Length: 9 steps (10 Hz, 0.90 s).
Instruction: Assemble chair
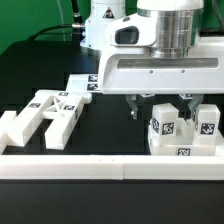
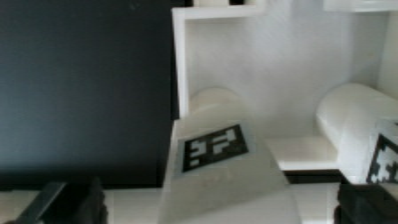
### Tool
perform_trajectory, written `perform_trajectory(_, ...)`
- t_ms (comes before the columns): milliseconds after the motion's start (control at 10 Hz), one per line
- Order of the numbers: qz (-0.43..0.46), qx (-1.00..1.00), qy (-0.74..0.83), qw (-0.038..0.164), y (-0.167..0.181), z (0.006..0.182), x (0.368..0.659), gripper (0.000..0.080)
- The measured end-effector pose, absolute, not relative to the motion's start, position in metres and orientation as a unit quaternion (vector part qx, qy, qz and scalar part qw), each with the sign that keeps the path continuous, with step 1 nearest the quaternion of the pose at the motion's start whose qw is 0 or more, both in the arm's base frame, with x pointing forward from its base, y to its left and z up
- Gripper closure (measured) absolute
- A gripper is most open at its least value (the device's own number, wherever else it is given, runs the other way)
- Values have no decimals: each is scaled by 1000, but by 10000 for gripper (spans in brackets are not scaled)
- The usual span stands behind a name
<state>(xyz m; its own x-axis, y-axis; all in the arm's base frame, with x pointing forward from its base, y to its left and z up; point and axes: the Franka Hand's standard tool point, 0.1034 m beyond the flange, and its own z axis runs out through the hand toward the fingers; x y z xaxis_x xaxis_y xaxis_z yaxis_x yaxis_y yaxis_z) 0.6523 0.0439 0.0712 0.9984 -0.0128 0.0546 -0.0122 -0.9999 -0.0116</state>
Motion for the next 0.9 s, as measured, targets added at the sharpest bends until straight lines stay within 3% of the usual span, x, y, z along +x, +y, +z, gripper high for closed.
perform_trajectory(300,-27,-999,-36,3,36,70,652,150)
perform_trajectory(400,-27,-999,-37,3,37,70,652,246)
perform_trajectory(500,-27,-999,-30,3,37,70,652,246)
perform_trajectory(600,-27,-999,-24,3,37,70,652,428)
perform_trajectory(700,-27,-999,-22,3,37,70,652,509)
perform_trajectory(900,-25,-997,72,8,37,69,651,509)
